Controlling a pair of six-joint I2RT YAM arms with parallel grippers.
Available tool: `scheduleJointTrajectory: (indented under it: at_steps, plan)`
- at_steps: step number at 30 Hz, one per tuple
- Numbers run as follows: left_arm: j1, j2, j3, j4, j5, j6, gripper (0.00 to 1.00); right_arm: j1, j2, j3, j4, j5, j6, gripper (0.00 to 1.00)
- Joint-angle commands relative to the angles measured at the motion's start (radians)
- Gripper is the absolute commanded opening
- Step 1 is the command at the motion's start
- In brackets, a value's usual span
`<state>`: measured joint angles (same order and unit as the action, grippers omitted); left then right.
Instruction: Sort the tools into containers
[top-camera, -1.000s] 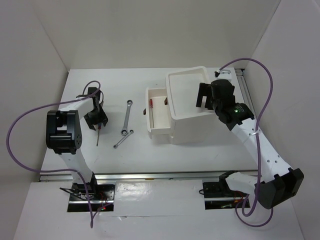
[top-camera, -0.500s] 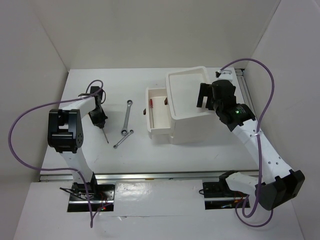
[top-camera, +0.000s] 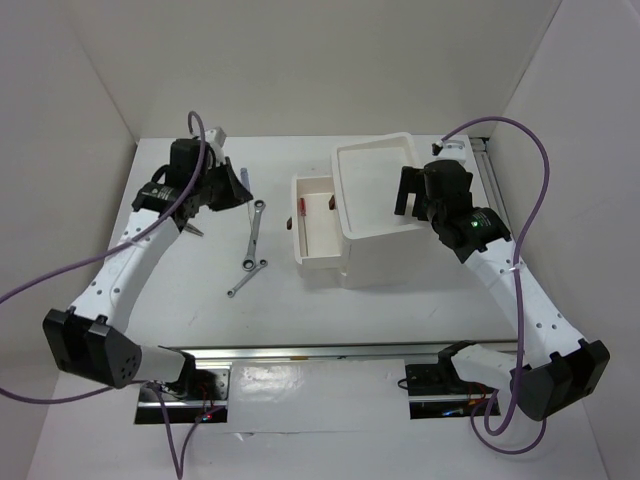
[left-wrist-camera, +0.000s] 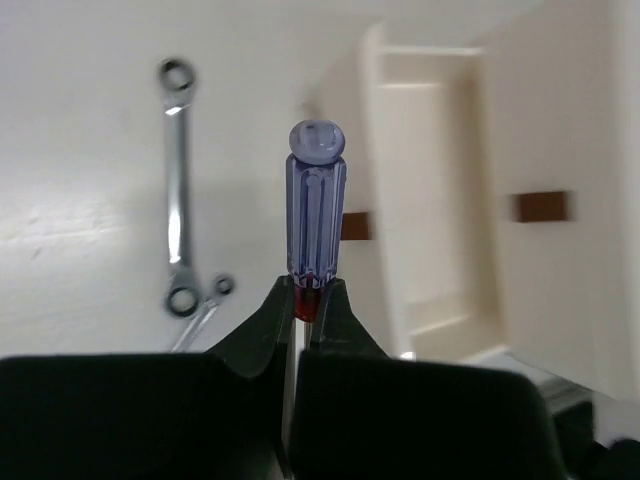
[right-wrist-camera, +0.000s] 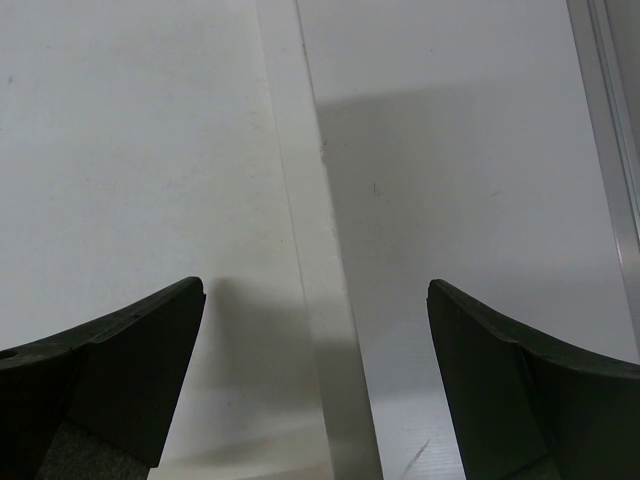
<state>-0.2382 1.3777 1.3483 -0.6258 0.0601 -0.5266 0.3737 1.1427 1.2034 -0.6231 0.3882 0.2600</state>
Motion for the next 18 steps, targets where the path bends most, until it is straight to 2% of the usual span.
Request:
scheduleJointTrajectory:
  at_steps: [1,7,11,13,14,15,16,18]
  plan:
    - [-0.012,0.000,0.043,0.115,0.272,-0.032,0.00,0.010,-0.006,0.027,-0.015,0.029,-0.011,1.00]
    - [-0.079,0.121,0.052,0.429,0.420,-0.168,0.00,0.010,-0.006,0.018,-0.006,0.038,-0.002,1.00]
    - [-0.114,0.242,0.116,0.506,0.454,-0.231,0.01,0.010,0.003,0.018,-0.006,0.049,-0.002,1.00]
    - [-0.139,0.288,0.140,0.506,0.454,-0.253,0.09,0.010,0.012,0.018,-0.006,0.058,-0.002,1.00]
    - [-0.139,0.317,0.140,0.506,0.443,-0.253,0.29,0.010,0.012,0.018,-0.006,0.058,-0.002,1.00]
    - [-0.154,0.329,0.152,0.496,0.419,-0.253,0.43,0.010,0.012,0.018,-0.006,0.058,-0.002,1.00]
    - [-0.165,0.340,0.161,0.471,0.405,-0.253,0.63,0.010,0.012,0.018,-0.006,0.058,-0.002,1.00]
    - [-0.165,0.340,0.141,0.471,0.396,-0.253,0.90,0.010,0.021,0.018,-0.006,0.058,-0.002,1.00]
